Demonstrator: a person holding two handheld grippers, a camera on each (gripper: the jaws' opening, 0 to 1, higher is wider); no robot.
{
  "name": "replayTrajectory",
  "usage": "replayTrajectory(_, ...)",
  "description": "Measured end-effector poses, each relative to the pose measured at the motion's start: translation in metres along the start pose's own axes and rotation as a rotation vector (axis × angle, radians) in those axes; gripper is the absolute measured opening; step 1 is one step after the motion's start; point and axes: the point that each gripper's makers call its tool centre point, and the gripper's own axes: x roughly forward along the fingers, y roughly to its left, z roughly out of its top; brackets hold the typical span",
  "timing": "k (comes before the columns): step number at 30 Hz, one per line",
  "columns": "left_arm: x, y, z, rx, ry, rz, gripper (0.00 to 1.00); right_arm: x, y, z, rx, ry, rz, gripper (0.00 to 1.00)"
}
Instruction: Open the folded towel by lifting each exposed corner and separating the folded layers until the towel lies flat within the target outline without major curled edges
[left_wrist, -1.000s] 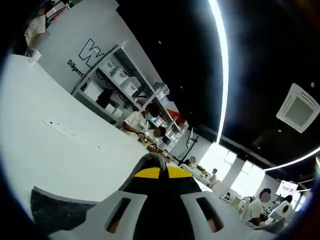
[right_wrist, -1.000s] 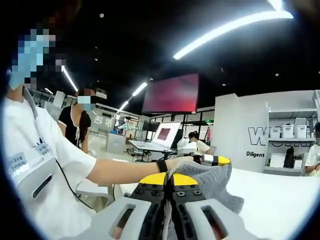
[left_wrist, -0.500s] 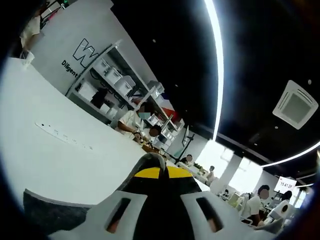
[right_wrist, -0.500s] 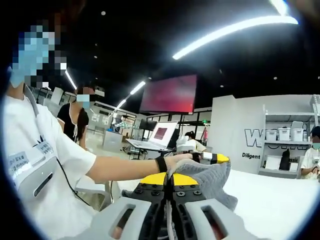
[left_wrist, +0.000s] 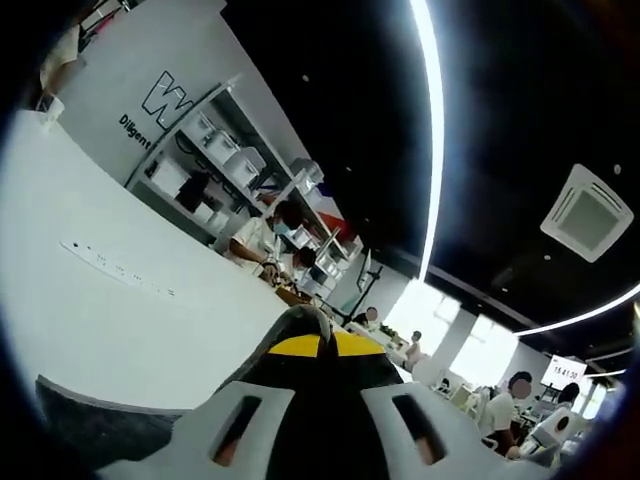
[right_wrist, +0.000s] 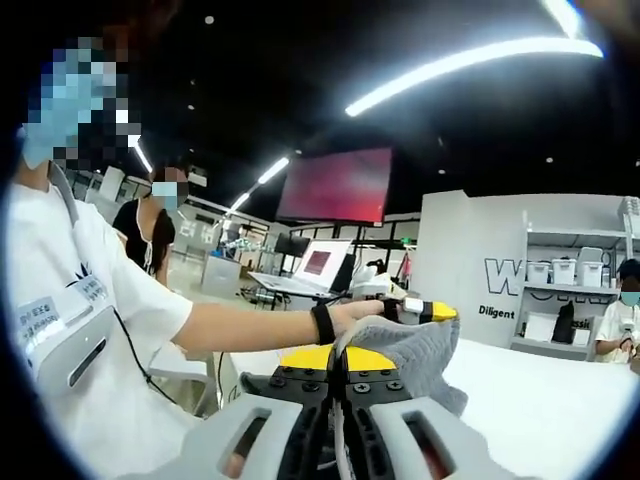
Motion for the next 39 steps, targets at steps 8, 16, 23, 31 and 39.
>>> replayTrajectory(8, 0.005, -0.004, -0.003, -0.004, 0.014, -0.014, 0.00, -0.004, -0.002, -0.001, -0.014, 0.014, -0.012, 0.00)
replayTrajectory(16, 0.011, -0.014, -0.009, 0.004, 0.027, -0.018, 0.00, -0.008, -0.005, -0.004, -0.012, 0.016, -0.027, 0.00)
replayTrajectory(23, 0.017, -0.019, -0.012, 0.013, 0.034, -0.026, 0.00, -0.014, -0.009, -0.007, -0.005, 0.019, -0.046, 0.00)
replayTrajectory(31, 0.018, -0.025, -0.018, 0.001, 0.038, -0.035, 0.00, -0.021, -0.012, -0.009, -0.014, 0.032, -0.060, 0.00)
replayTrajectory(39, 0.022, -0.033, -0.021, -0.022, 0.036, -0.065, 0.00, -0.030, -0.017, -0.010, -0.027, 0.042, -0.079, 0.00)
